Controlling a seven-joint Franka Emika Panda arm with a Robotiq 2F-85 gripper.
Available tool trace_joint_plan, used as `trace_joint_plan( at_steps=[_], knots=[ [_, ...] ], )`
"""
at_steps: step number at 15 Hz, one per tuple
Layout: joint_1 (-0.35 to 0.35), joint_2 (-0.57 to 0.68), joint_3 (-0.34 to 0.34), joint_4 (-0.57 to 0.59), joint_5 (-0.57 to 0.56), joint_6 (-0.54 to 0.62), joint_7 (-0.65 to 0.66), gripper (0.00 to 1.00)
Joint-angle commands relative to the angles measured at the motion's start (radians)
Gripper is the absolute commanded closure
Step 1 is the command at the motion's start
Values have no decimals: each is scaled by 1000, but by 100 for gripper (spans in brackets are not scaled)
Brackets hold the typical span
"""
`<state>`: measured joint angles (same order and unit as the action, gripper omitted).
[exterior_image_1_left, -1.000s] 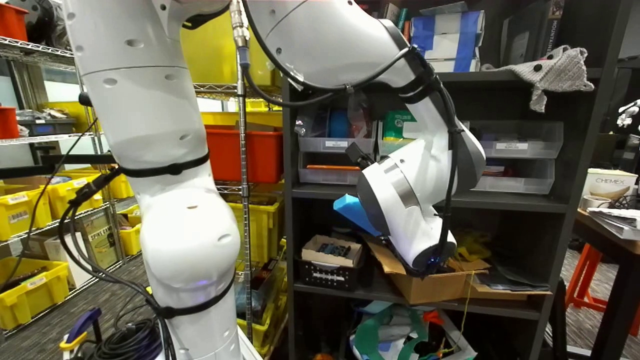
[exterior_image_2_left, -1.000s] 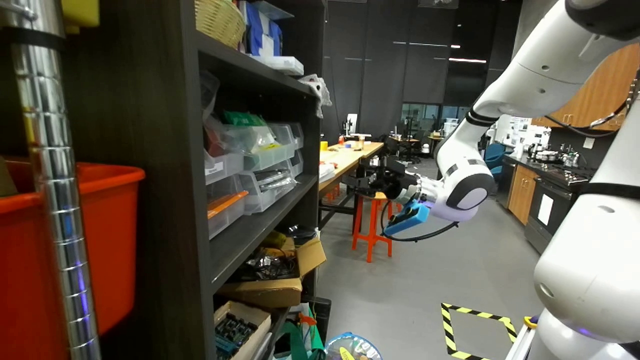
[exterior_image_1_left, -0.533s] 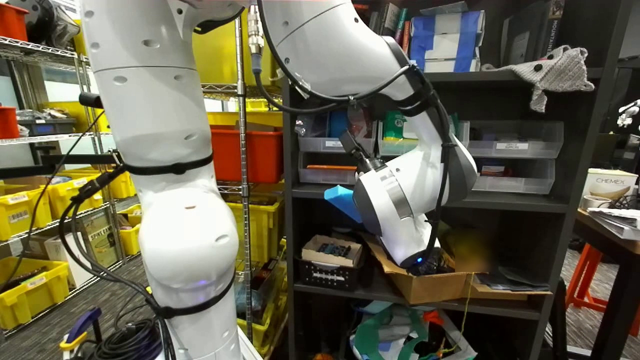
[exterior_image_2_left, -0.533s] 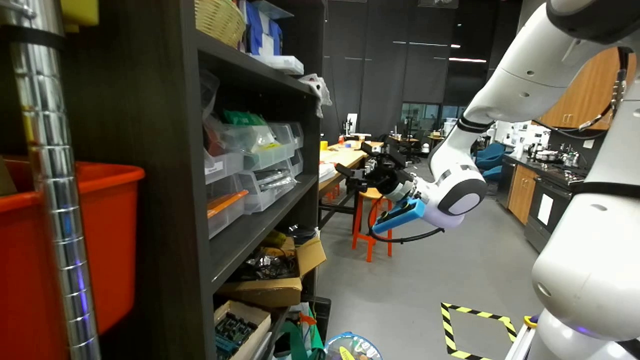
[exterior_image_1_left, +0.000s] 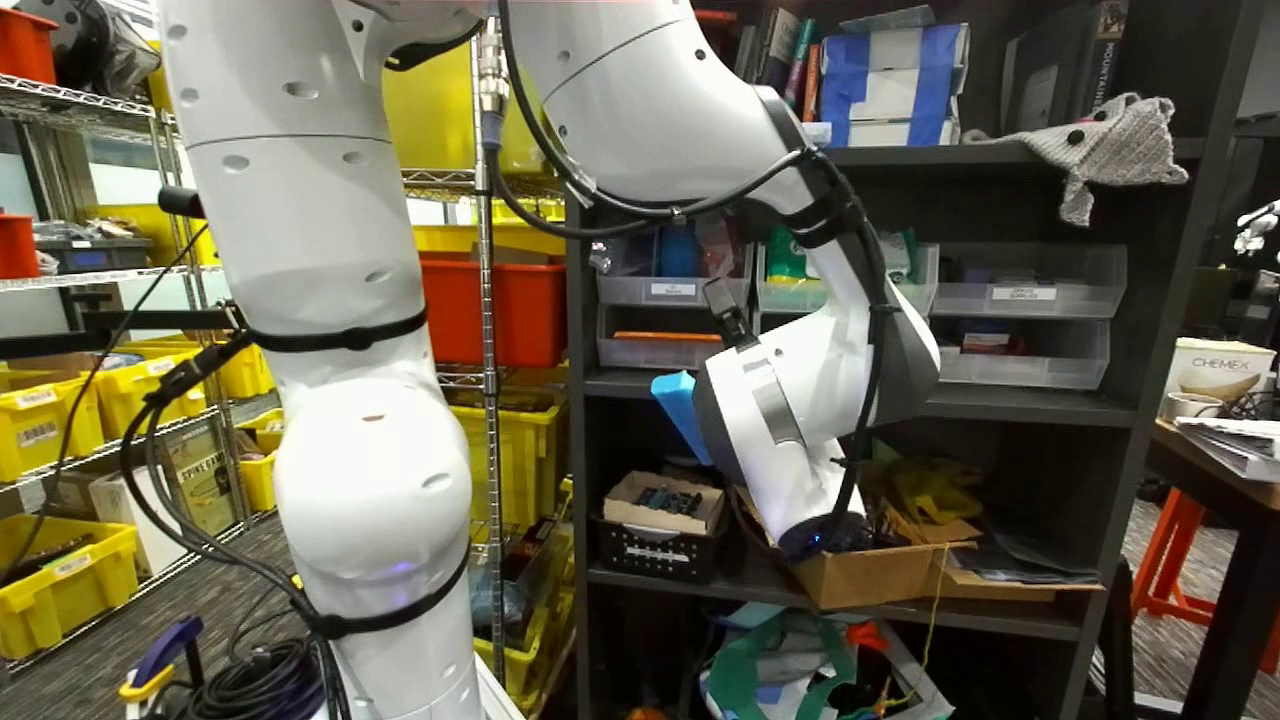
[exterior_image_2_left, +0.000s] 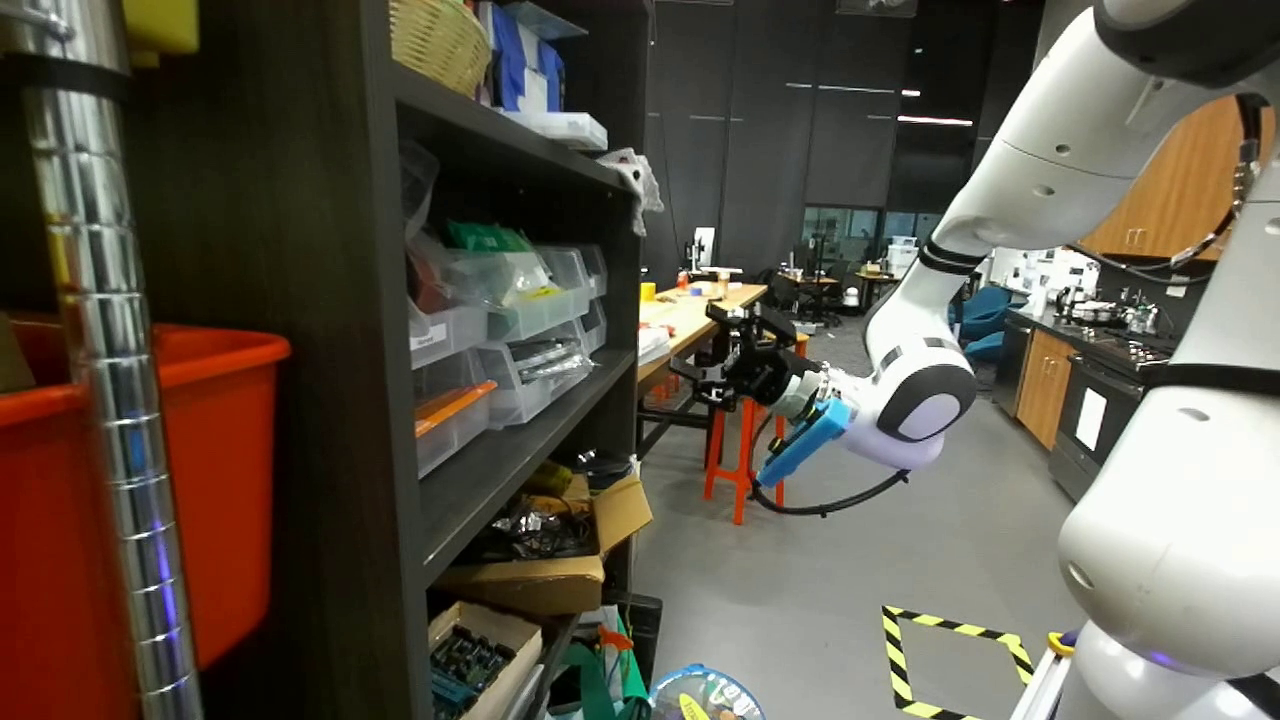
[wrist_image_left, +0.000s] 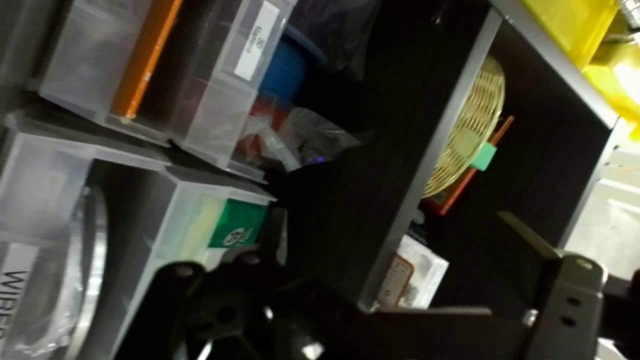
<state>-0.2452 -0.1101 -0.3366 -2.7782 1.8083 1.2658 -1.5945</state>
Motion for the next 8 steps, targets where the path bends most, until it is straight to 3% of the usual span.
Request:
trace_joint_plan(
  at_steps=[1,3,5,8],
  knots=[
    [-29,-38,33,4,42,138,208,0],
    [-33,-109,43,-44,32,233,316,0],
    [-30,-91,56,4,26,282,457,0],
    [-24,-167,89,-15,23,384,664,0]
  ],
)
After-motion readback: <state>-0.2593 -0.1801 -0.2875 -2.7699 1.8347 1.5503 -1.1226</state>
